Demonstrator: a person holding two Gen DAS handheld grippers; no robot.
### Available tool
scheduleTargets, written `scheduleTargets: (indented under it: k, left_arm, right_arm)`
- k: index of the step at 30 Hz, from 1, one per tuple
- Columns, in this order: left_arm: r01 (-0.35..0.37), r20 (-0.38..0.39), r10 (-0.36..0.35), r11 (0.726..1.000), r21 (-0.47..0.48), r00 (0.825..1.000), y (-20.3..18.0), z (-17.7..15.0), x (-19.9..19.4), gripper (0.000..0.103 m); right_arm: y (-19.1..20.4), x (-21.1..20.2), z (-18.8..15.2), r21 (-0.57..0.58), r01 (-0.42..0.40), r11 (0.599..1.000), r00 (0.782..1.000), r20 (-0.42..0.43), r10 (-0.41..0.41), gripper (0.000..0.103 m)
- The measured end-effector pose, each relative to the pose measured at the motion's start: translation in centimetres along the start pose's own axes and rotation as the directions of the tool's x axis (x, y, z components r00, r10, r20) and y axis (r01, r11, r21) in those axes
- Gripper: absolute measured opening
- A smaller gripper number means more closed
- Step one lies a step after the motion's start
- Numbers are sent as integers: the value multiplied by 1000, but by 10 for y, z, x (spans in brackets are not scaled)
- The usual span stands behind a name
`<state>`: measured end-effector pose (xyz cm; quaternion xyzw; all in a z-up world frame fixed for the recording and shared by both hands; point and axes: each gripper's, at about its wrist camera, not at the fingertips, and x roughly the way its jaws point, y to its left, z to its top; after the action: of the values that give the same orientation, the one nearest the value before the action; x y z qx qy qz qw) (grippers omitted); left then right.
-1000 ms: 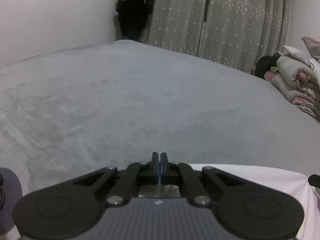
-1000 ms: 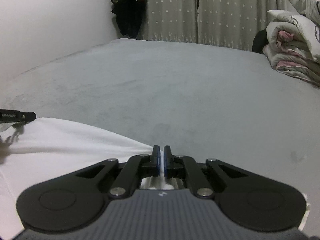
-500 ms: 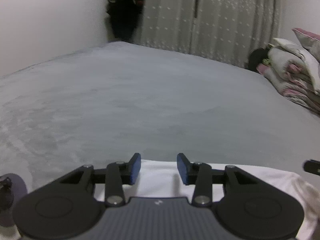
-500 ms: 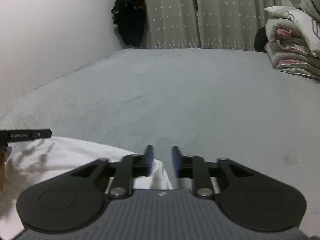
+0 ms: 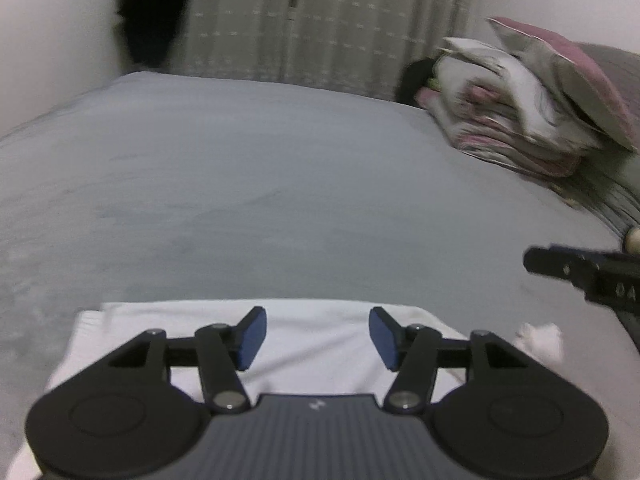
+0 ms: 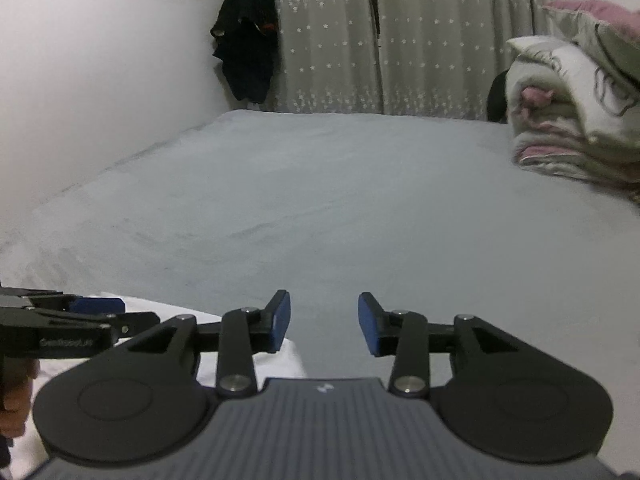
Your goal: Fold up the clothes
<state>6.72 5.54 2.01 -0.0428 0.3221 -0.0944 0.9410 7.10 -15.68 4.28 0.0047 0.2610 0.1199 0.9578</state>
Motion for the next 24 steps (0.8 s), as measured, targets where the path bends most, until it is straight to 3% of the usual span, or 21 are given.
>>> scheduleTargets:
  k: [5, 12, 21, 22, 24]
  left_arm:
    - [66, -23, -65, 995, 70, 998, -30, -9, 4, 58]
    - [140, -88, -127, 978, 154, 988, -63, -16, 17, 54]
    - [159, -118, -150, 985, 70, 982, -72, -32, 21, 49]
    - [163, -123, -154, 984, 65, 980, -74, -33, 22, 48]
    - [172, -131, -163, 984, 55, 978, -80, -36, 25, 48]
  right_arm:
    - [-33, -3, -19, 24, 21, 999, 998, -64, -20, 42]
    - [-52, -7, -49, 39, -147, 988, 984, -98, 150, 42]
    - [-37, 6, -60, 1, -253, 967, 957, -147, 250, 41]
    - [-36, 8, -62, -7, -251, 968, 957, -153, 247, 38]
    - [-33, 12, -64, -31, -233, 972, 961, -162, 225, 13]
